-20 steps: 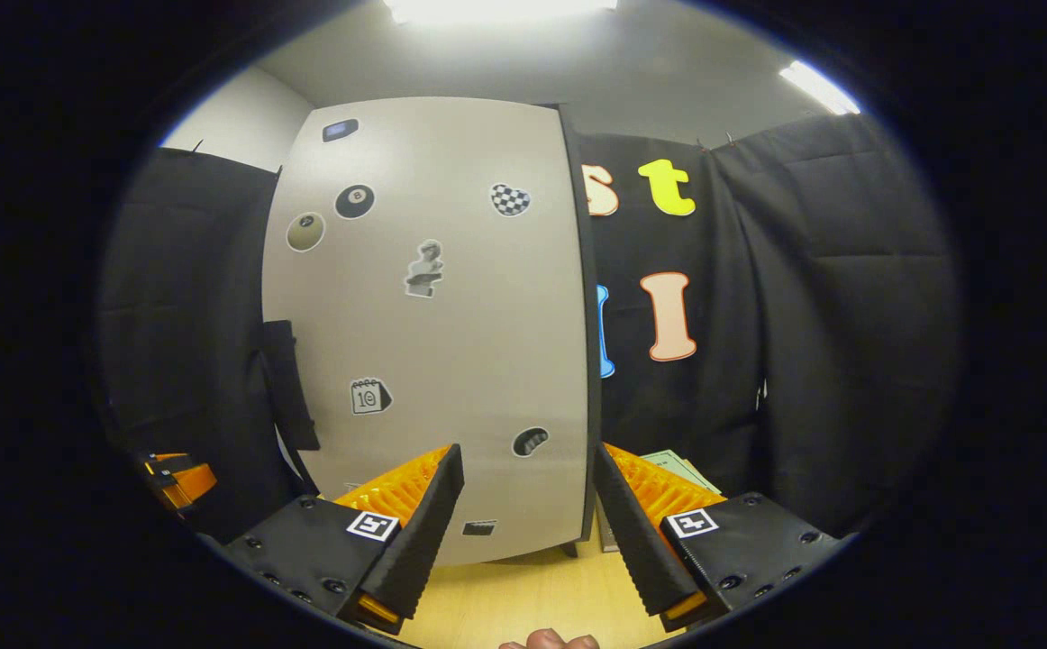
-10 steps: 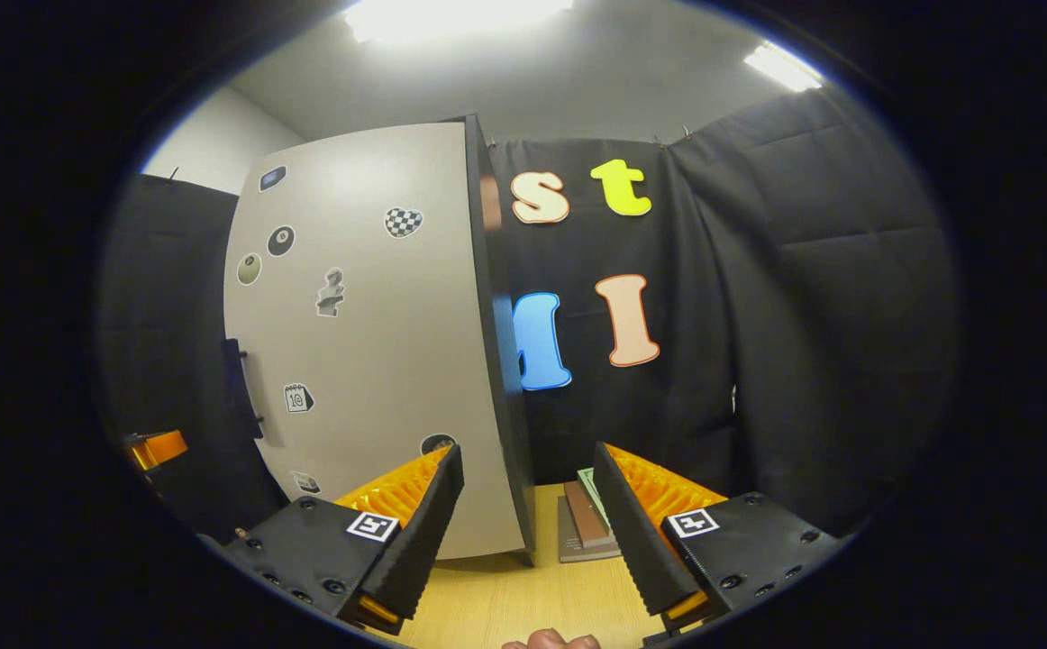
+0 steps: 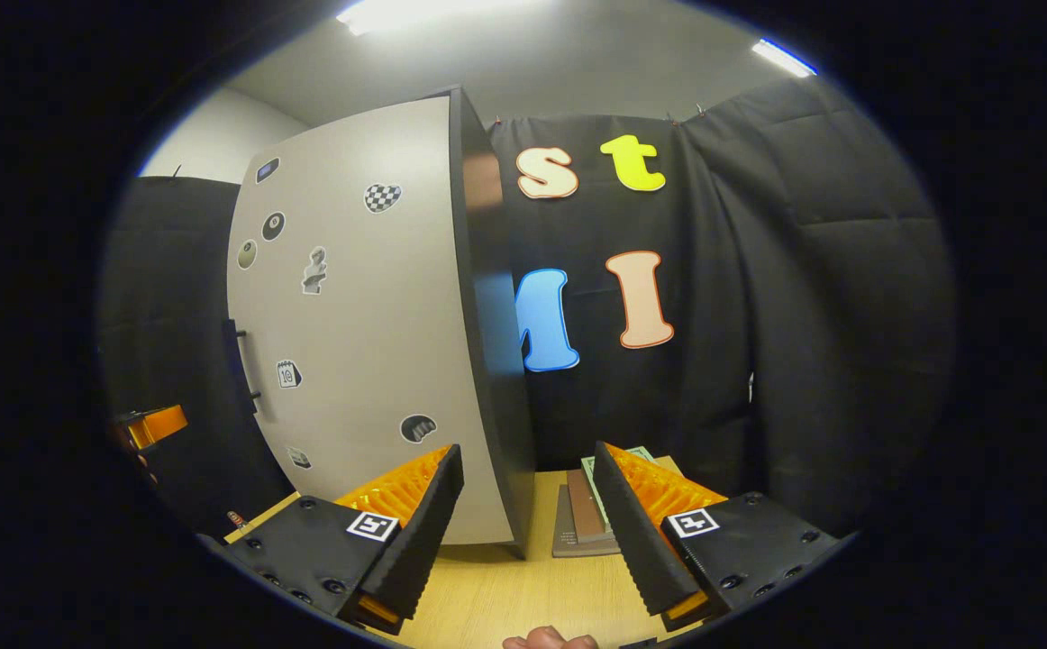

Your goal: Open the cabinet door with the right hand, grasp the bottle in the cabinet with the left hand and place it on the coaster, then close the cabinet door with the right hand.

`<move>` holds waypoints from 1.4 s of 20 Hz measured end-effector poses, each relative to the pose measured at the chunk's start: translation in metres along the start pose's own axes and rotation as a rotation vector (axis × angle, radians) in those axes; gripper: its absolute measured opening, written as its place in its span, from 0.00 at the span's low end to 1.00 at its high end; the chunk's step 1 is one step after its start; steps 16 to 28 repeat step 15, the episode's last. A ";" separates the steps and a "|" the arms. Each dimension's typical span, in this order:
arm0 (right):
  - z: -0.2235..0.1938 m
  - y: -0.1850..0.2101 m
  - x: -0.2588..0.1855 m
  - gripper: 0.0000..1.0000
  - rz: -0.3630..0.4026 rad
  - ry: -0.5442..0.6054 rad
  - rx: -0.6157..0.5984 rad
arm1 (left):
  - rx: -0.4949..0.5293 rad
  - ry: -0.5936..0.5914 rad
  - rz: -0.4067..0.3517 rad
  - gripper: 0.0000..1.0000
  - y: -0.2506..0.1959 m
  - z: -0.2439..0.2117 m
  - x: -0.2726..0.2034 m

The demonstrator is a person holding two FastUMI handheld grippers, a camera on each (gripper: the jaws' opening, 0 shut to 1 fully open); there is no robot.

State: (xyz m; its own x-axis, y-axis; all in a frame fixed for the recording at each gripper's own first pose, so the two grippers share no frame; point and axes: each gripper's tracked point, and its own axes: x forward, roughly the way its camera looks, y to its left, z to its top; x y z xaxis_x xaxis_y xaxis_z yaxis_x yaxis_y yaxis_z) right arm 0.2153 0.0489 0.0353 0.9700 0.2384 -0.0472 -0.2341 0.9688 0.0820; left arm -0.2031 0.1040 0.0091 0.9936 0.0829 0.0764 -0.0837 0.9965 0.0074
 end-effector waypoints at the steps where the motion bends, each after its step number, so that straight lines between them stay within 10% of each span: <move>1: -0.002 -0.002 -0.002 0.93 0.001 0.001 0.000 | 0.007 -0.007 0.000 0.85 -0.004 0.001 0.001; 28: -0.036 0.001 -0.015 0.93 -0.104 0.001 -0.059 | -0.049 0.017 -0.099 0.88 0.007 -0.026 -0.009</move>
